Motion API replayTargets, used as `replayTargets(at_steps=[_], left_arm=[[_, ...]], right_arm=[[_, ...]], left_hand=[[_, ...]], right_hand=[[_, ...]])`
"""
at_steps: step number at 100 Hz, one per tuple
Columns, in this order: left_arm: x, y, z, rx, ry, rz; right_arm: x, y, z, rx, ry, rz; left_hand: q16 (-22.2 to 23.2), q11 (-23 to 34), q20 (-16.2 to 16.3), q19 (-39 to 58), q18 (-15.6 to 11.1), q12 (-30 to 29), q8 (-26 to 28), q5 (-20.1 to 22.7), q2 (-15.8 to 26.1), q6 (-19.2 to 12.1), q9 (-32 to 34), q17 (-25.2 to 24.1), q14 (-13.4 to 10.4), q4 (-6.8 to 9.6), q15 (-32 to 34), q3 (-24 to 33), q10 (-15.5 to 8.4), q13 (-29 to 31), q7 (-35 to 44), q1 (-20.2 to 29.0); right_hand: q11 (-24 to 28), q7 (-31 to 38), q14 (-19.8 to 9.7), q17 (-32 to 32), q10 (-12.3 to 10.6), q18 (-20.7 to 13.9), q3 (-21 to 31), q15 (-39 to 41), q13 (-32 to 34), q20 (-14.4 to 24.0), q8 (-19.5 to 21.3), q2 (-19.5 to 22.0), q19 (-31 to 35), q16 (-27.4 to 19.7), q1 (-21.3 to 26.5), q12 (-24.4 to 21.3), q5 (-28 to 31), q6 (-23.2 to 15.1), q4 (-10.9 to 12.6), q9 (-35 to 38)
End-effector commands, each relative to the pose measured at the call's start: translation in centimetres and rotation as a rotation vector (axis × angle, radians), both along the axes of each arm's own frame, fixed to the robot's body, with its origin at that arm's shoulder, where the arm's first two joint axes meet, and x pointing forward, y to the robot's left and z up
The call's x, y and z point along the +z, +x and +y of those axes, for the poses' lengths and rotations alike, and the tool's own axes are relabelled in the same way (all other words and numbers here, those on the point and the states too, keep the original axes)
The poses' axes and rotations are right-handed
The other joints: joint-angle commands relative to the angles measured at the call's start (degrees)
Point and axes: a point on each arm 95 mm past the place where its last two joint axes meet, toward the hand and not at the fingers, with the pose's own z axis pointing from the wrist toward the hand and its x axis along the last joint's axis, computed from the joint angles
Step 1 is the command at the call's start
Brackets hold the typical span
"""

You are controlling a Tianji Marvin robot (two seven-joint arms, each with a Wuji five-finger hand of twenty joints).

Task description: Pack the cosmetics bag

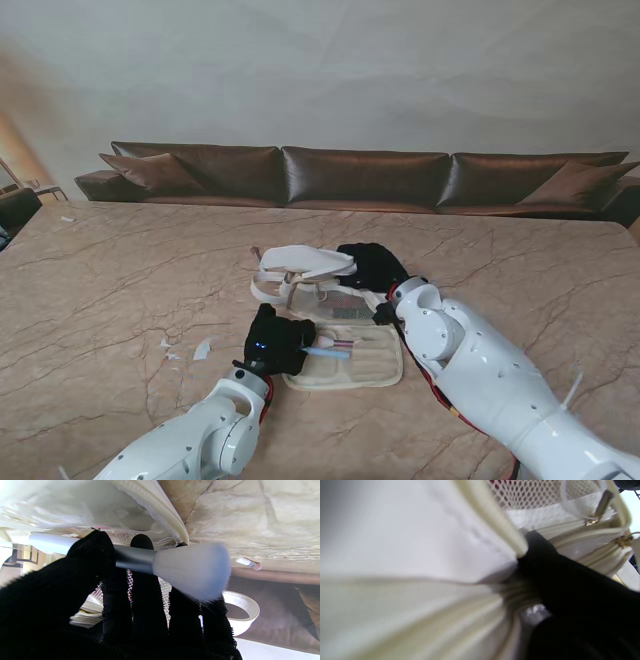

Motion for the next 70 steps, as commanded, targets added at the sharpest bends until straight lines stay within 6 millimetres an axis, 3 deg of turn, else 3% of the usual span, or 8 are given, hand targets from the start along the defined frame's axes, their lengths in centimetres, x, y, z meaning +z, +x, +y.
replayTargets(at_steps=[1, 40, 70], left_arm=[[0.0, -0.2, -0.7, -0.001, -0.008, -0.001], [-0.1, -0.5, -1.9, -0.035, 0.007, -0.032], [0.1, -0.3, -0.9, 0.000, 0.038, -0.033]], right_arm=[[0.3, -0.2, 0.7, 0.018, 0.015, -0.011], [0.4, -0.4, 0.7, 0.016, 0.017, -0.015], [0.4, -0.4, 0.7, 0.015, 0.019, -0.015]], left_hand=[[0.03, 3.18, 1.07, 1.70, 0.25, -0.29, 0.43, 4.23, -0.27, -2.33, 4.53, 0.02, 0.68, 3.16, 0.95, 5.62, 0.53, 1.54, 3.98, 2.32], [-0.25, 3.60, 1.26, 2.40, 0.17, -1.26, -1.06, 4.85, -1.27, -1.81, 5.35, 0.65, 0.72, 3.07, 1.72, 6.32, 0.87, 2.48, 4.42, 2.00], [-0.32, 4.13, 1.45, 3.14, 0.21, -2.00, -1.97, 5.49, -2.09, -0.58, 6.22, 1.21, 1.38, 3.47, 2.61, 7.21, 1.62, 3.46, 4.76, 1.88]], right_hand=[[1.94, 5.06, -2.77, 3.15, -0.52, -1.41, 3.57, 4.70, 6.26, 0.21, -0.31, 5.37, 5.78, 0.94, 4.44, 0.01, 2.89, -6.99, 0.86, 2.05], [1.94, 5.03, -2.81, 3.18, -0.57, -1.29, 3.64, 4.68, 6.26, 0.22, -0.34, 5.32, 5.82, 0.90, 4.46, 0.02, 2.89, -6.99, 0.85, 2.10], [1.94, 5.02, -2.74, 3.18, -0.47, -1.29, 3.67, 4.72, 6.25, 0.22, -0.35, 5.31, 5.82, 0.90, 4.49, 0.03, 2.92, -6.95, 0.86, 2.12]])
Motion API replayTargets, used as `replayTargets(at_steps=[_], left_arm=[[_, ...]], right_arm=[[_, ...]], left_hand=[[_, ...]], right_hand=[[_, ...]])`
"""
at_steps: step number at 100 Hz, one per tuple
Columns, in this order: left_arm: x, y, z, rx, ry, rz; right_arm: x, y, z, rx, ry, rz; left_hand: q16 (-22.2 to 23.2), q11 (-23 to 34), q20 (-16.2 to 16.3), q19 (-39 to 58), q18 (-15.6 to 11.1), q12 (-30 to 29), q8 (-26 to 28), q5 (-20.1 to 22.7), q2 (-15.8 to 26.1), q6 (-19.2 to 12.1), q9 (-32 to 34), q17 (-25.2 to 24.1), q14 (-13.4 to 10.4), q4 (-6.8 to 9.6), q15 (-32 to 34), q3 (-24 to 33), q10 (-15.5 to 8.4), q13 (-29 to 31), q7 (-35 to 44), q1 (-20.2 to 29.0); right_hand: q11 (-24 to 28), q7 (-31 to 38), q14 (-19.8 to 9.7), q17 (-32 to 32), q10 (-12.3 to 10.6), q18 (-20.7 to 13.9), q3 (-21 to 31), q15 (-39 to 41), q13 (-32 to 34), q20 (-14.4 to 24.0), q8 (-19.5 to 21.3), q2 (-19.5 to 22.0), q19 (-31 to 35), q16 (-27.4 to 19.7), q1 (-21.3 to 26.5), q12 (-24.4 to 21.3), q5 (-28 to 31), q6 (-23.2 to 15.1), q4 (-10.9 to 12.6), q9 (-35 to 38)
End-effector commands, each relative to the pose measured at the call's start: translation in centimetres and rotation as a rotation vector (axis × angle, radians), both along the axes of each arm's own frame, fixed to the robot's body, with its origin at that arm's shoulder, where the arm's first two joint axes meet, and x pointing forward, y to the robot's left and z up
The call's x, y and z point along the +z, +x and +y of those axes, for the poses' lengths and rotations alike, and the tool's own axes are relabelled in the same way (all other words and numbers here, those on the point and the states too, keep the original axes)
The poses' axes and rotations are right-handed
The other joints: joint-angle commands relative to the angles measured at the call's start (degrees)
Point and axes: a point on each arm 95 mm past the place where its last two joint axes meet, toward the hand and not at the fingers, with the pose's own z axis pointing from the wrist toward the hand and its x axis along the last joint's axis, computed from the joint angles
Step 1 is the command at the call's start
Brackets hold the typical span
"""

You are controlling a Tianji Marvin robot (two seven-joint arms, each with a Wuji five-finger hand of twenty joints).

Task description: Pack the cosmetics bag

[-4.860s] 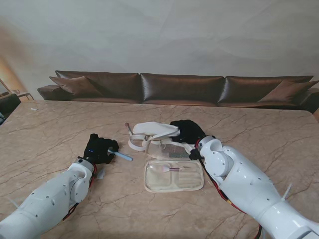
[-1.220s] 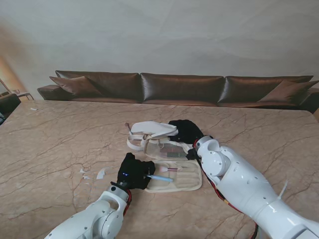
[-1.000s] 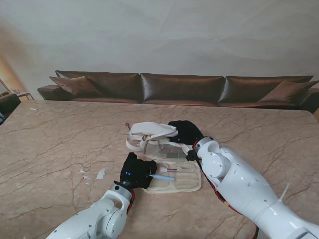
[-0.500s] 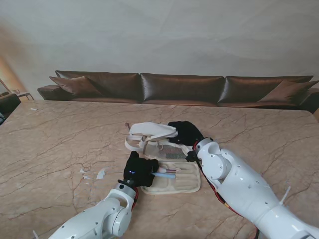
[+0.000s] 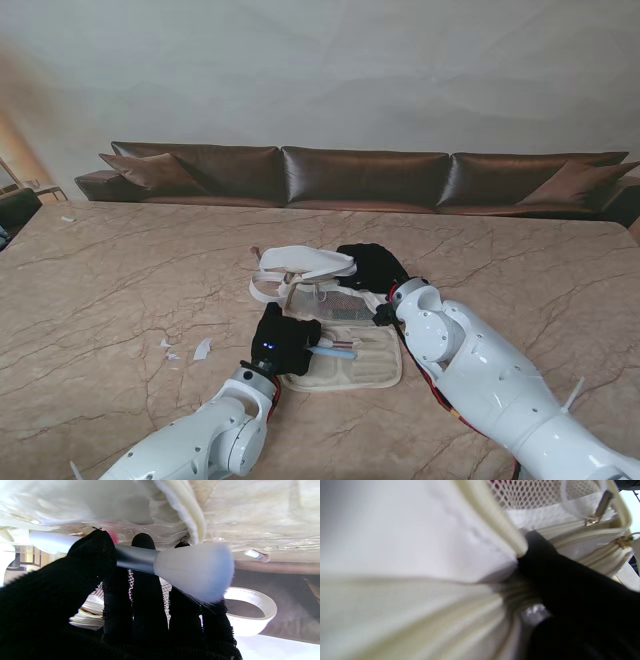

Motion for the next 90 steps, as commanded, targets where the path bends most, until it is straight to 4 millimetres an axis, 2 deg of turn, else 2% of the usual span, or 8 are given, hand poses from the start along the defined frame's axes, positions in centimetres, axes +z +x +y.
replayTargets(at_steps=[1, 28, 40, 90], left_arm=[[0.0, -0.3, 0.1, 0.011, 0.004, 0.002], [-0.1, -0.8, -0.5, 0.001, 0.039, -0.028], [-0.4, -1.2, -1.0, 0.002, 0.045, -0.030], [-0.9, -1.8, -3.2, 0.015, 0.003, -0.020]], right_arm=[[0.3, -0.1, 0.7, 0.014, 0.013, -0.008], [0.3, -0.1, 0.8, 0.015, 0.012, -0.007], [0.3, -0.1, 0.8, 0.014, 0.012, -0.006], [0.1, -0.3, 0.8, 0.010, 0.023, -0.003]], left_hand=[[-0.22, 3.96, 1.38, 1.77, 0.22, -0.62, 0.11, 4.30, -0.91, -1.58, 5.62, 0.01, 0.94, 3.51, 1.32, 5.90, 0.81, 2.08, 4.79, 1.96], [-0.46, 4.93, 1.53, 2.85, 0.15, -2.07, -2.25, 6.27, -2.94, 0.41, 7.39, 1.27, 1.62, 4.00, 2.70, 7.03, 1.73, 3.89, 4.69, 1.34], [-0.54, 5.30, 1.43, 3.03, -0.69, -2.46, -3.08, 6.78, -3.33, 0.92, 8.01, 1.72, 1.62, 4.08, 3.13, 7.31, 1.84, 4.64, 4.72, 1.04], [-0.67, 5.90, 1.43, 3.55, -1.03, -2.97, -4.07, 6.57, -2.12, 2.02, 8.13, 1.96, 1.69, 4.31, 3.61, 7.18, 1.88, 5.07, 5.00, 0.97]], right_hand=[[1.94, 5.02, -2.74, 3.18, -0.47, -1.30, 3.65, 4.76, 6.26, 0.29, -0.35, 5.31, 5.82, 1.00, 4.47, 0.03, 2.92, -6.94, 0.85, 2.11], [1.92, 5.06, -2.74, 3.18, -0.53, -1.30, 3.71, 4.73, 6.25, 0.29, -0.33, 5.27, 5.82, 0.97, 4.43, 0.02, 3.01, -6.93, 0.83, 2.14], [1.92, 5.05, -2.77, 3.18, -0.53, -1.30, 3.75, 4.71, 6.25, 0.29, -0.33, 5.29, 5.82, 0.96, 4.48, 0.03, 2.99, -6.99, 0.84, 2.13], [1.86, 5.03, -2.76, 3.18, -0.55, -1.30, 4.26, 4.73, 6.25, 0.29, -0.37, 4.58, 5.82, 0.97, 4.42, 0.04, 3.03, -7.02, 0.78, 2.22]])
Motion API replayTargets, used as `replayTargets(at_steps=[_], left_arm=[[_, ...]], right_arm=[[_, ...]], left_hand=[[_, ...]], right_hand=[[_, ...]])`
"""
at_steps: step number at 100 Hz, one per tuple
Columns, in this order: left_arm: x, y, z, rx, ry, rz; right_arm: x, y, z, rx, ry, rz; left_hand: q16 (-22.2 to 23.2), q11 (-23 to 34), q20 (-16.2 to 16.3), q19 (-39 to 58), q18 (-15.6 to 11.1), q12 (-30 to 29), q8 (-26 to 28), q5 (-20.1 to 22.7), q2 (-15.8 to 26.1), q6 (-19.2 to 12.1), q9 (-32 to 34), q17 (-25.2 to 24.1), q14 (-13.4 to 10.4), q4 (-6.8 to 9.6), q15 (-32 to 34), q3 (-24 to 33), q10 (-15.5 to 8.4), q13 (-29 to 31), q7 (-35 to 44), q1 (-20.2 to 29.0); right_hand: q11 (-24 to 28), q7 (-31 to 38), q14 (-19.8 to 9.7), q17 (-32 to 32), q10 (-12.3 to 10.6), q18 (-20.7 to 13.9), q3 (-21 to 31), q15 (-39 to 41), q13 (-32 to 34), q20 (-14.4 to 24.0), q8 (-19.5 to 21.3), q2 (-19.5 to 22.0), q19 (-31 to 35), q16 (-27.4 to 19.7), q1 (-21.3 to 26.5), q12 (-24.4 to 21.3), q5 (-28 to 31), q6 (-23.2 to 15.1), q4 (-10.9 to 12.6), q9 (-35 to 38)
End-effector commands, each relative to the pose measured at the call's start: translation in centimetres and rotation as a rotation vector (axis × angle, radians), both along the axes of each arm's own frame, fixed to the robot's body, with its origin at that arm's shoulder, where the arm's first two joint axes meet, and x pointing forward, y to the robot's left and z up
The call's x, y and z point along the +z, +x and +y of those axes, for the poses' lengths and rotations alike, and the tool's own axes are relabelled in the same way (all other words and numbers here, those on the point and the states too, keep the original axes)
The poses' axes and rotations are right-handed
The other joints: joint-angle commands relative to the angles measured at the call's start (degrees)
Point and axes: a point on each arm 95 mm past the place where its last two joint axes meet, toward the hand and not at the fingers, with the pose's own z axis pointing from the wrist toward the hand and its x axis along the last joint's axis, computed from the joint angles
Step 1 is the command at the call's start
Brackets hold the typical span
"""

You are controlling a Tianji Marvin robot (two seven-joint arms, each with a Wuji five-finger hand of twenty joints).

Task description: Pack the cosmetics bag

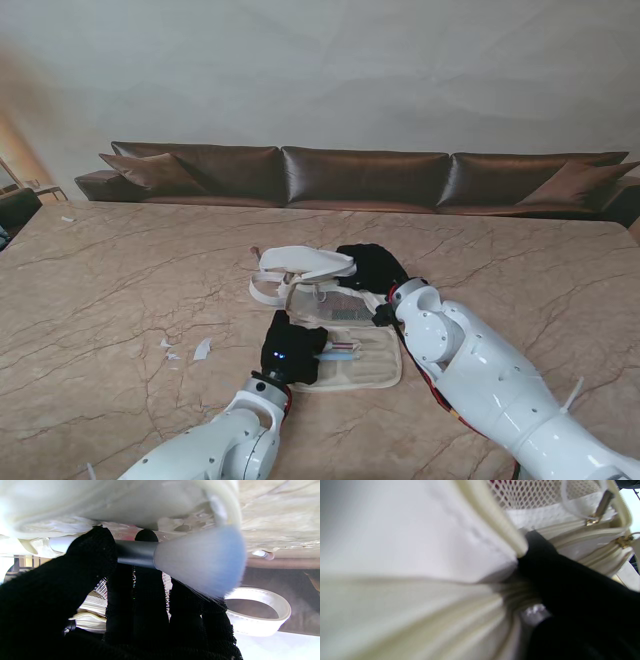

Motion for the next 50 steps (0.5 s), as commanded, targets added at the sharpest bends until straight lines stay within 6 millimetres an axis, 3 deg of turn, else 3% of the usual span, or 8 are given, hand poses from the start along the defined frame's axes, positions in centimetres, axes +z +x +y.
replayTargets(at_steps=[1, 16, 50], left_arm=[[-0.1, -0.4, -1.1, -0.003, -0.024, 0.011], [0.0, -0.6, -1.9, -0.008, -0.041, 0.006], [0.3, -1.1, -3.6, -0.063, -0.064, -0.036]], right_arm=[[0.2, -0.3, 0.7, 0.013, 0.017, -0.005], [0.2, -0.3, 0.6, 0.012, 0.015, -0.004], [0.3, -0.2, 0.7, 0.012, 0.014, -0.002]], left_hand=[[-0.04, 4.54, 0.84, 1.95, -0.85, 0.11, 0.18, 3.58, 0.95, -2.24, 5.33, -0.24, 0.82, 4.34, 0.85, 5.22, -0.28, 1.41, 4.41, 1.10], [-0.05, 4.54, 1.02, 1.99, 0.19, 0.51, 0.67, 2.53, 2.24, -2.97, 4.26, -0.97, 0.74, 4.20, 0.56, 4.18, -0.81, 0.36, 4.43, 1.25], [0.44, 2.90, 2.24, 0.89, 2.95, 1.52, 2.18, -0.72, 9.45, -5.20, 0.18, -3.52, 0.54, 3.75, -1.40, -3.05, -1.44, -3.97, 2.41, 3.03]], right_hand=[[1.86, 5.04, -2.75, 3.18, -0.56, -1.31, 4.29, 4.74, 6.25, 0.29, -0.36, 4.54, 5.83, 0.98, 4.42, 0.04, 3.06, -7.03, 0.90, 2.22], [1.86, 5.01, -2.78, 3.18, -0.52, -1.31, 4.32, 4.77, 6.26, 0.29, -0.36, 4.62, 5.83, 1.00, 4.37, 0.06, 3.02, -7.06, 0.84, 2.19], [1.87, 5.03, -2.71, 3.16, -0.51, -1.25, 4.13, 4.83, 6.25, 0.30, -0.33, 4.86, 5.82, 1.01, 4.41, 0.05, 3.08, -6.85, 0.84, 2.22]])
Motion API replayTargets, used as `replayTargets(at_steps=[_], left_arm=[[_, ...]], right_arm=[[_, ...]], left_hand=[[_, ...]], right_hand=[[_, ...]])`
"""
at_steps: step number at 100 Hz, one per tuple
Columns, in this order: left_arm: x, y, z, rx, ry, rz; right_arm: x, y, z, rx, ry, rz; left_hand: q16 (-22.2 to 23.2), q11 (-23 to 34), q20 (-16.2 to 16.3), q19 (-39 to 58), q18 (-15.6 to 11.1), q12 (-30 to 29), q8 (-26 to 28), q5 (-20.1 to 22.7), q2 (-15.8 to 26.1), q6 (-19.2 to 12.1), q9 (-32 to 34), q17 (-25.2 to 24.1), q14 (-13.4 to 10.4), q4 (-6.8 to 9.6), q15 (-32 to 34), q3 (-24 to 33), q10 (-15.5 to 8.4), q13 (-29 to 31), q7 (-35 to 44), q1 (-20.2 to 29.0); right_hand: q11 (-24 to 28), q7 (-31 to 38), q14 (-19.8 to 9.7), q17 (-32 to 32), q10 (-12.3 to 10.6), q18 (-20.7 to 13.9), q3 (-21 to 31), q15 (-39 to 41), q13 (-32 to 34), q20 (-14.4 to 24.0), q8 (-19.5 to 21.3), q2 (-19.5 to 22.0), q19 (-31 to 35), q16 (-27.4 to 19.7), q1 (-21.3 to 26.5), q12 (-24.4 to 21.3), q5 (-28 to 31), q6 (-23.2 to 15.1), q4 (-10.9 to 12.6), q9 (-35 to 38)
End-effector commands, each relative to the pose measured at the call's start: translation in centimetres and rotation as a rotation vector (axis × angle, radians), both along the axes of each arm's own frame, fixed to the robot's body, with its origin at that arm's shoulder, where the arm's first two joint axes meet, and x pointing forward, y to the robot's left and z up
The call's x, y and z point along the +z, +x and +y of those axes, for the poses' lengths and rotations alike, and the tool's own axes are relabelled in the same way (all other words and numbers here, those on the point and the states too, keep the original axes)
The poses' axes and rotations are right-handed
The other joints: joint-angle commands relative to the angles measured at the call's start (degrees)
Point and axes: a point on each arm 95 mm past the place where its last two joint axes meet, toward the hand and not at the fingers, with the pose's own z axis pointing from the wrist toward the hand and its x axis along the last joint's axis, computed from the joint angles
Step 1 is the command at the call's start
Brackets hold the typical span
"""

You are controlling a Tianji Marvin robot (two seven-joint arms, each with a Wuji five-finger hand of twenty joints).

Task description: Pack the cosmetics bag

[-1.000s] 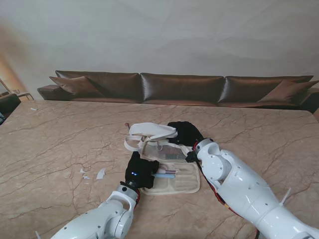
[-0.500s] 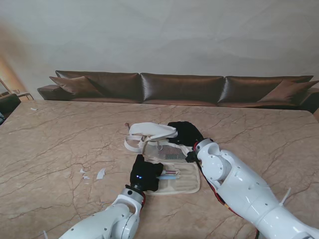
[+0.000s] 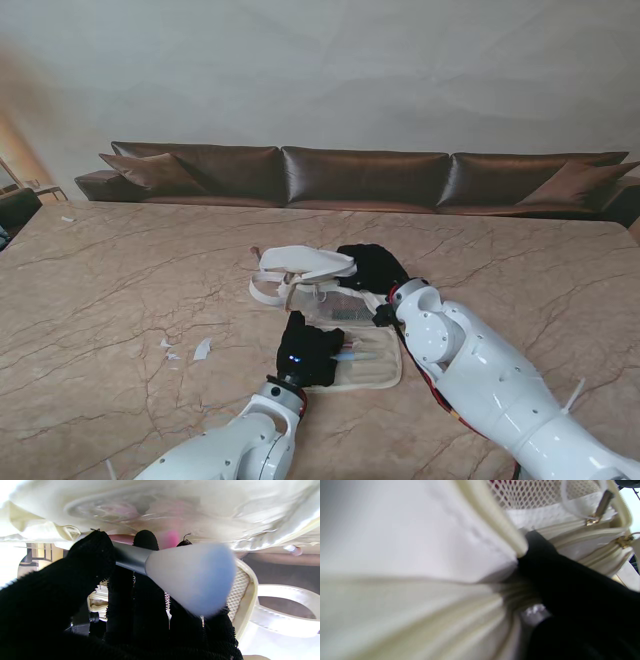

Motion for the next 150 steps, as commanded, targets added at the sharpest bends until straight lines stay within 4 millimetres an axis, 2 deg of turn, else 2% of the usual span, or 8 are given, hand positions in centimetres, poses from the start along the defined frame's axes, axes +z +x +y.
replayTargets(at_steps=[1, 66, 82, 92, 99, 125, 138, 150], left_arm=[[0.1, -0.5, -1.2, -0.022, -0.025, -0.003], [-1.1, -0.7, -3.4, -0.112, -0.102, 0.027], [-1.1, -0.9, -2.5, -0.130, -0.099, 0.036], [-0.9, -1.0, -1.8, -0.131, -0.105, 0.037], [-0.4, -1.1, -1.3, -0.121, -0.124, 0.038], [2.0, -1.7, 2.4, -0.026, -0.144, 0.041], [3.2, -1.3, 5.2, 0.038, -0.111, 0.016], [4.2, 0.1, 7.8, 0.110, -0.065, 0.015]], right_arm=[[0.3, -0.1, 0.8, 0.012, 0.014, -0.003], [-0.1, -0.2, 0.8, 0.008, 0.008, 0.011], [-0.2, -0.2, 0.5, 0.002, 0.001, 0.015], [-0.4, -0.3, 0.2, -0.002, -0.005, 0.018], [-0.5, -0.3, 0.0, -0.006, -0.012, 0.019], [0.0, -0.5, -1.1, -0.022, -0.037, 0.010], [0.4, -0.5, -1.7, -0.029, -0.050, 0.005], [0.7, -0.6, -2.2, -0.036, -0.060, -0.003]], left_hand=[[0.48, 2.19, 1.23, 0.82, 1.03, 0.57, 2.19, 1.00, 4.54, -5.46, 0.87, -1.28, 0.23, 3.74, -0.65, 0.93, -0.92, -1.56, 2.83, 2.93], [-0.92, 0.07, 0.68, -2.76, 0.00, -3.72, 0.19, -2.87, 10.29, -7.20, -4.10, -4.18, -2.00, 3.45, -5.67, -4.15, -3.27, -8.23, 1.60, 2.62], [-3.54, 9.10, 0.46, -6.38, 0.46, -12.33, -0.12, -9.12, 10.98, -2.10, -19.55, -7.06, -1.36, 3.46, -10.70, -6.87, -1.61, -15.00, -5.34, -0.63], [-4.66, 10.37, 0.46, -8.17, 0.90, -16.89, 1.77, -11.64, 15.29, 2.10, -28.36, -9.00, -0.68, 5.74, -12.42, -6.27, 0.48, -19.29, -12.15, -7.69], [-5.52, 10.06, 0.47, -9.31, 1.15, -17.43, 3.46, -12.51, 19.16, 4.21, -32.30, -10.08, -0.39, 10.42, -13.30, -6.60, 1.48, -21.39, -15.63, -12.34], [-7.18, 10.25, -1.89, -11.94, 1.96, -17.43, 4.55, -10.18, 22.84, 4.48, -32.02, -4.93, 0.69, 11.57, -13.11, -11.48, 2.85, -19.15, -16.89, -14.36], [-6.98, 12.13, -4.15, -11.05, 2.89, -15.74, 4.70, -8.99, 20.15, 2.49, -29.41, -2.32, 0.62, 8.17, -11.84, -13.09, 1.75, -17.06, -11.52, -11.82], [-5.95, 14.05, -4.13, -8.96, 3.79, -13.79, 5.83, -9.44, 17.76, -0.08, -27.43, -0.48, 0.44, 6.61, -10.23, -13.75, 0.77, -15.25, -5.61, -8.56]], right_hand=[[1.87, 5.04, -2.70, 3.16, -0.46, -1.25, 4.17, 4.83, 6.25, 0.30, -0.33, 4.78, 5.82, 1.01, 4.47, 0.05, 3.08, -6.84, 0.96, 2.20], [2.01, 5.08, -2.84, 3.50, -0.32, -1.24, 3.85, 5.35, 6.28, 0.30, -0.33, 5.17, 6.02, 1.13, 4.56, 0.03, 3.15, -6.87, 1.03, 2.34], [2.05, 5.24, -2.71, 3.46, -0.32, -1.23, 3.77, 5.19, 6.23, 0.27, -0.18, 5.25, 6.01, 1.03, 4.71, 0.08, 3.20, -7.17, 1.06, 2.20], [2.19, 5.36, -2.68, 3.37, -0.31, -1.19, 3.73, 5.10, 6.24, 0.26, 0.04, 5.31, 5.98, 0.98, 4.82, 0.22, 3.15, -7.24, 1.08, 2.13], [2.23, 5.36, -2.72, 3.36, -0.34, -1.16, 3.67, 5.07, 6.25, 0.25, 0.16, 5.30, 5.98, 0.97, 4.86, 0.29, 3.17, -7.28, 1.10, 2.05], [3.65, 5.75, -3.09, 3.28, -0.55, -1.13, 3.91, 6.37, 6.37, 0.23, 1.90, 5.02, 5.97, 1.57, 5.04, 2.04, 3.51, -8.31, 1.24, 1.77], [3.94, 5.73, -3.21, 3.08, -0.64, -1.10, 3.92, 6.80, 6.38, 0.30, 2.58, 5.06, 6.07, 1.71, 5.13, 2.75, 3.52, -8.57, 1.21, 1.66], [3.88, 5.62, -3.20, 3.01, -0.66, -1.17, 3.91, 6.98, 6.36, 0.36, 2.78, 5.12, 6.16, 1.76, 5.11, 2.93, 3.51, -8.62, 1.21, 1.62]])
